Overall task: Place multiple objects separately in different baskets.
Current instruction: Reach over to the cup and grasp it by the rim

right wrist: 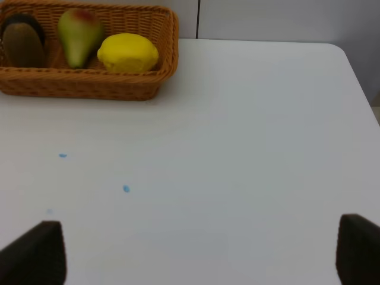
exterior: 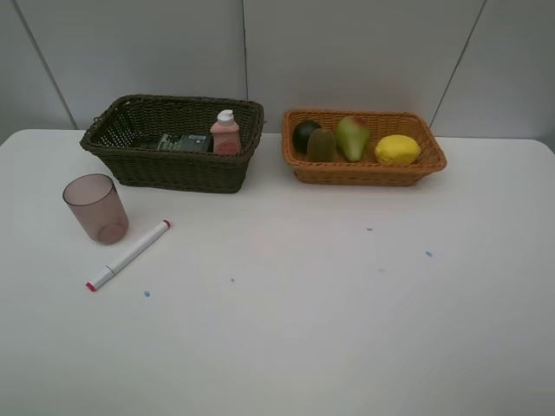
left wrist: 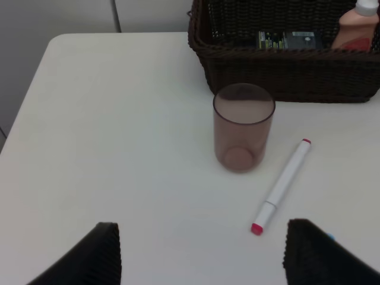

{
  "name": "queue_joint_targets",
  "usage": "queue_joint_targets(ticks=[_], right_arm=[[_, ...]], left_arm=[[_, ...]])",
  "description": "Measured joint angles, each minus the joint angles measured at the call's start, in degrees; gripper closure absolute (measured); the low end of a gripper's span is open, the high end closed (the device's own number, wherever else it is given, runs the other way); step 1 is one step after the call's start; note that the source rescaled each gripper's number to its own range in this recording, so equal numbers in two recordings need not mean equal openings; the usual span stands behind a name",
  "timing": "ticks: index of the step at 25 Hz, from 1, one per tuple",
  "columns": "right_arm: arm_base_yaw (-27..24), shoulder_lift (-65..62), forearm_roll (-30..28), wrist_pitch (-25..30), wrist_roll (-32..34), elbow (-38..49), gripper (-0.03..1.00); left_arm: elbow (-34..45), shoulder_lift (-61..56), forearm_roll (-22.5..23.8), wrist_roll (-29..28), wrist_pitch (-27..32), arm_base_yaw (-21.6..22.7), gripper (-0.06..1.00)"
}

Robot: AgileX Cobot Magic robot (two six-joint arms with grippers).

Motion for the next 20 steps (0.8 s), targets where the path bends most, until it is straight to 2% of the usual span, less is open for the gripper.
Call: queue_joint_targets(ticks=[4, 7, 11, 14, 20], right_arm=[[0.0, 0.0, 0.0, 0.0, 0.0, 0.0, -0.03], [0.0, 0.0, 0.0, 0.0, 0.0, 0.0, -0.03], [0.0, 0.0, 0.0, 0.0, 0.0, 0.0, -0.03], [0.0, 0.0, 0.0, 0.0, 0.0, 0.0, -0.03], [0.0, 0.0, 0.0, 0.0, 0.0, 0.0, -0.03]], left_arm=[[-0.11, 5.74, 1.32, 0.0, -0.38, 0.0, 0.2], [-1.94, 12.34, 1.57, 0.0, -4.69, 0.0, 0.2], [-7.14, 23.66, -0.2, 0.0, -12.95, 0.0, 0.2], [-11.25, 34.12, -0.32, 0.0, -16.52, 0.0, 0.2], [-19.95, 54.55, -1.38, 0.0, -18.38, 0.0, 0.2]])
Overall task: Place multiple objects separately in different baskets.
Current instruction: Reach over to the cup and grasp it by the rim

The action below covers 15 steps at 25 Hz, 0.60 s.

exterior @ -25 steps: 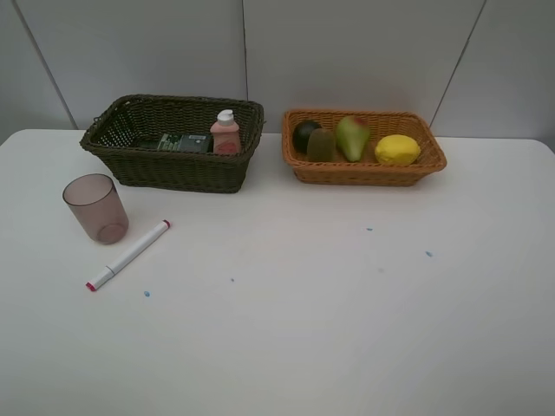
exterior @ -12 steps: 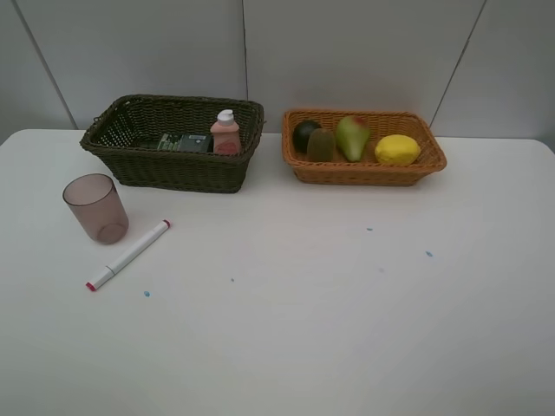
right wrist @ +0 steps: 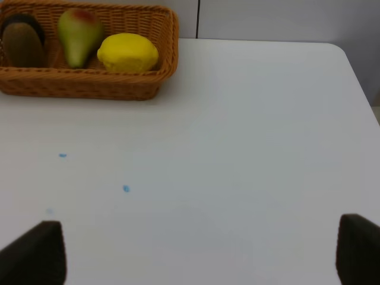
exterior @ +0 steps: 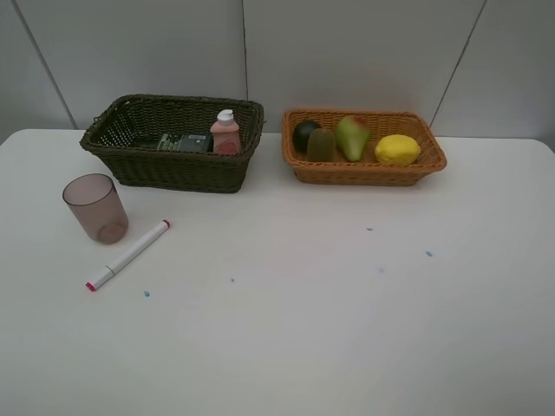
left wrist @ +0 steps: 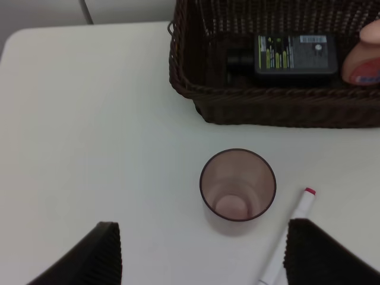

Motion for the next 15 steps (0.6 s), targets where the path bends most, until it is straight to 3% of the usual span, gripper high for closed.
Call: queue_joint_targets(ticks=[6, 15], right_arm=[[0.0, 0.0, 0.07, 0.0, 0.0, 0.0, -0.03], [0.0, 0.0, 0.07, 0.0, 0.0, 0.0, -0.03]], left_arm=[[-4.78, 13.26, -1.11, -0.63, -1.08, 0.0, 0.2], [-5.04, 20.88, -1.54, -3.69, -1.99, 0.0, 0.2]])
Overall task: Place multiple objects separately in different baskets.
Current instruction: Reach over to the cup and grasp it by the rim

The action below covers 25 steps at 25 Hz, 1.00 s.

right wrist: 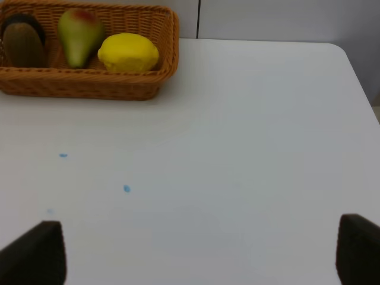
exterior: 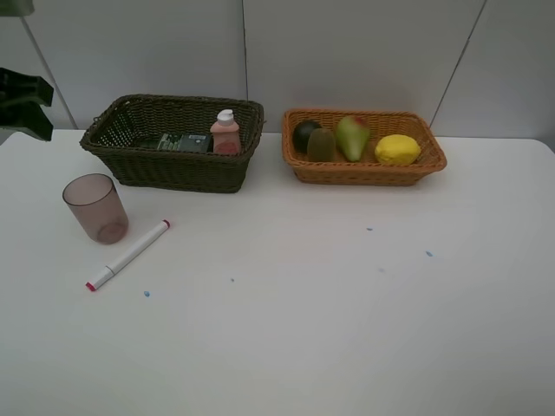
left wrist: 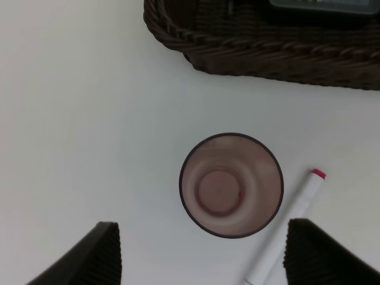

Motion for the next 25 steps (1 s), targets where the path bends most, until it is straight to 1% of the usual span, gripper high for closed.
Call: queue_joint_targets(ticks=[6, 12, 17, 20, 25], right_arm=[[0.0, 0.0, 0.0, 0.0, 0.0, 0.0, -0.03], [0.0, 0.0, 0.0, 0.0, 0.0, 0.0, -0.03], [0.0, 0.0, 0.0, 0.0, 0.0, 0.0, -0.03], [0.0, 0.0, 0.0, 0.0, 0.0, 0.0, -0.03], [0.0, 0.0, 0.0, 0.0, 0.0, 0.0, -0.03]], left_arm=[[0.0, 5.1, 0.0, -0.29, -1.71, 0.0, 0.2], [0.0, 9.96, 0.0, -0.35, -4.78, 0.0, 0.2], [0.0, 13.71, 0.0, 1.1, -6.92, 0.0, 0.2], [0.0, 15.02, 0.0, 2.19, -8.34, 0.0, 0.2], [0.0, 15.18, 0.0, 2.39, -11.55, 0.0, 0.2]])
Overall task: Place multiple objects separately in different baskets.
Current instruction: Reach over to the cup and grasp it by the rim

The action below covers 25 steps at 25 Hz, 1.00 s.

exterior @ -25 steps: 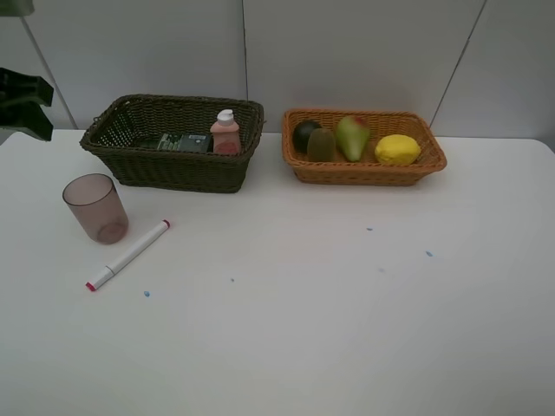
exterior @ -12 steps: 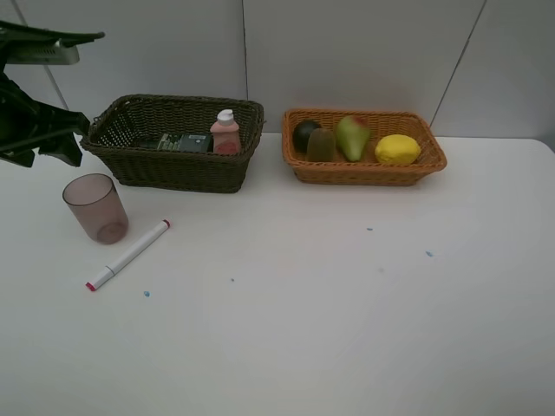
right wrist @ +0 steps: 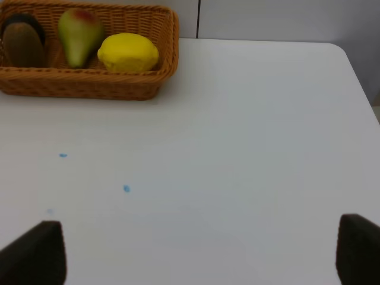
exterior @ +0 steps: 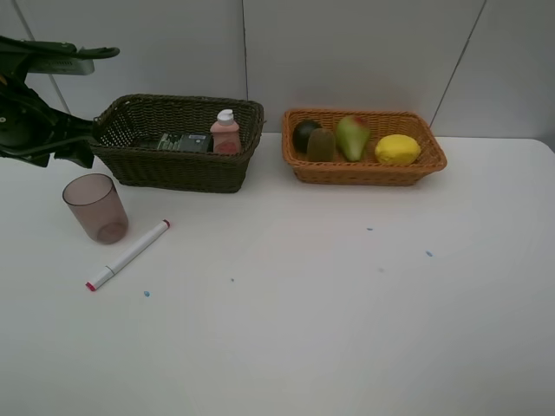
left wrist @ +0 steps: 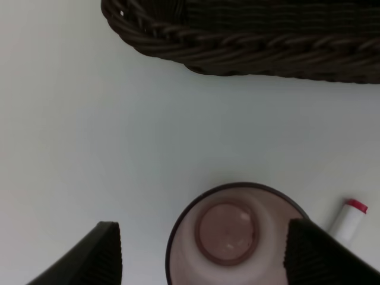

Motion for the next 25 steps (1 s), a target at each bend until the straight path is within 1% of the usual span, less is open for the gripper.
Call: queue_joint_targets(ticks=[9, 15, 19, 25], right_arm=[[0.0, 0.0, 0.0, 0.0, 0.0, 0.0, -0.03], [0.0, 0.0, 0.0, 0.0, 0.0, 0.0, -0.03], [0.0, 0.0, 0.0, 0.0, 0.0, 0.0, -0.03], [0.0, 0.0, 0.0, 0.0, 0.0, 0.0, -0.03]], left_arm=[[0.0, 0.39, 0.0, 0.0, 0.91, 0.05, 0.2], [0.0, 4.52, 0.0, 0.0, 3.15, 0.6, 0.2], [0.0, 7.11, 0.0, 0.0, 2.57, 0.68, 0.2], [0.0, 11.33, 0.0, 0.0, -0.08, 0.79, 0.2]])
